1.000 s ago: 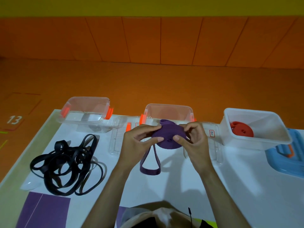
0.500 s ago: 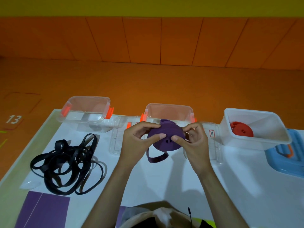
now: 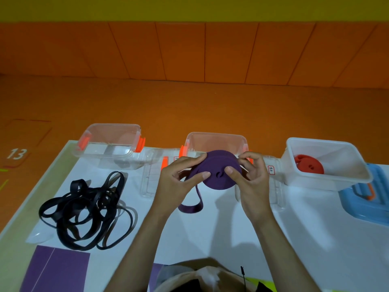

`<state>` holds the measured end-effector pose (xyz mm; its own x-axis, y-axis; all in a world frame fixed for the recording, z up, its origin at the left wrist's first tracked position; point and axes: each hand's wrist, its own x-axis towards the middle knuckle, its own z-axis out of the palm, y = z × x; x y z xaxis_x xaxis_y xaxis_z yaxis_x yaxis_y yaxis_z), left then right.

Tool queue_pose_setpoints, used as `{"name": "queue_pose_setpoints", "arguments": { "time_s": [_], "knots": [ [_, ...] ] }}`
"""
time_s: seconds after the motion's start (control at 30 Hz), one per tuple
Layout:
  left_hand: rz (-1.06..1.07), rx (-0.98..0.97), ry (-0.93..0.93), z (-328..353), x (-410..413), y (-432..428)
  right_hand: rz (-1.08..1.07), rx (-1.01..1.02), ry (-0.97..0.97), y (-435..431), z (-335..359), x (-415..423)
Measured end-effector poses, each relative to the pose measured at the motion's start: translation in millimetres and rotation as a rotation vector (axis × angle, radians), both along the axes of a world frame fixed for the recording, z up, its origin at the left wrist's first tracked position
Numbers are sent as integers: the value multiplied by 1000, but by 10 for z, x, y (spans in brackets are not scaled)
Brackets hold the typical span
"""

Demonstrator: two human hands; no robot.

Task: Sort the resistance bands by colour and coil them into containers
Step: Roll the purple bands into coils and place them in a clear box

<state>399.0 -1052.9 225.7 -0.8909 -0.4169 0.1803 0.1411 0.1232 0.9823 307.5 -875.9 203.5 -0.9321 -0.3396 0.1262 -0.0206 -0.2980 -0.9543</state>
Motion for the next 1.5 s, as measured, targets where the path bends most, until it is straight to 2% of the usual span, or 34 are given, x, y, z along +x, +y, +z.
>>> {"name": "queue_pose_setpoints", "arguments": {
  "time_s": [0.37,0.57,0.7,0.93,1.13,1.37,1.5],
  "knots": [
    [63,55,73,25,-43,36,141,-3,-94,4,-39,40],
    [44,26,51,-56,-2,62,97,40,84,2,11,16],
    [3,-29,5,-132,37,28,39,27,78,36,-19,27],
    [5,-3,-6,-158,20,57,119,85,73,62,23,51],
    [-106,94,-69,-140,43,61,94,84,87,103,52,8],
    [-5,44,-17,-48,17,71,170,109,143,151,136,-72],
    [-39,53,-6,-47,20,96,195,135,179,127,132,-76]
  ]
}}
